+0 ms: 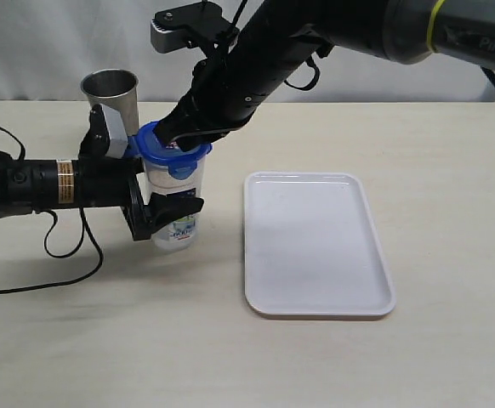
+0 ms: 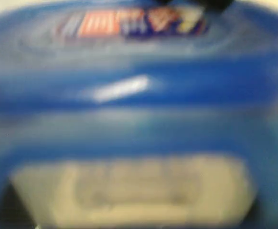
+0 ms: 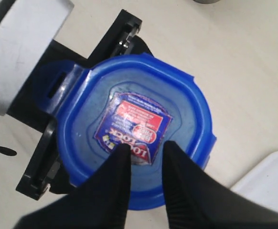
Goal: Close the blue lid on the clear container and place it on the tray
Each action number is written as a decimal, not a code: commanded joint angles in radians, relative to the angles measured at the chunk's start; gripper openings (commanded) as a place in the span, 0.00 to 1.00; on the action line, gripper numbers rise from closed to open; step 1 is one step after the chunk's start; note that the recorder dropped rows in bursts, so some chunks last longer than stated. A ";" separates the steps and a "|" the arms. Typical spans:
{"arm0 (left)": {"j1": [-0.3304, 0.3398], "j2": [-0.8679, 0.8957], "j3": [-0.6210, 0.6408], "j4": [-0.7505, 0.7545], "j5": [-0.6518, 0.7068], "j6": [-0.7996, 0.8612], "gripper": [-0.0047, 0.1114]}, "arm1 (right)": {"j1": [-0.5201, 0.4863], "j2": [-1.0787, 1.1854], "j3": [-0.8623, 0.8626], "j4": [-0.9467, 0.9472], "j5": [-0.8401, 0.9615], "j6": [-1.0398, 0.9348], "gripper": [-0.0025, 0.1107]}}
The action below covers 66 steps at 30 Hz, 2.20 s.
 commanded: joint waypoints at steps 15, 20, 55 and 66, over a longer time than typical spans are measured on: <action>0.055 0.094 -0.005 0.017 -0.147 0.073 0.79 | -0.002 0.020 0.004 -0.012 0.028 0.000 0.23; 0.055 0.102 -0.005 -0.013 -0.159 0.084 0.79 | -0.002 0.020 0.004 -0.012 0.028 -0.002 0.23; 0.055 -0.022 -0.005 0.080 -0.140 0.004 0.04 | -0.002 -0.042 0.005 -0.087 0.091 0.056 0.23; 0.055 -0.022 -0.005 0.080 -0.144 -0.007 0.04 | -0.002 0.025 0.005 -0.169 0.147 0.132 0.23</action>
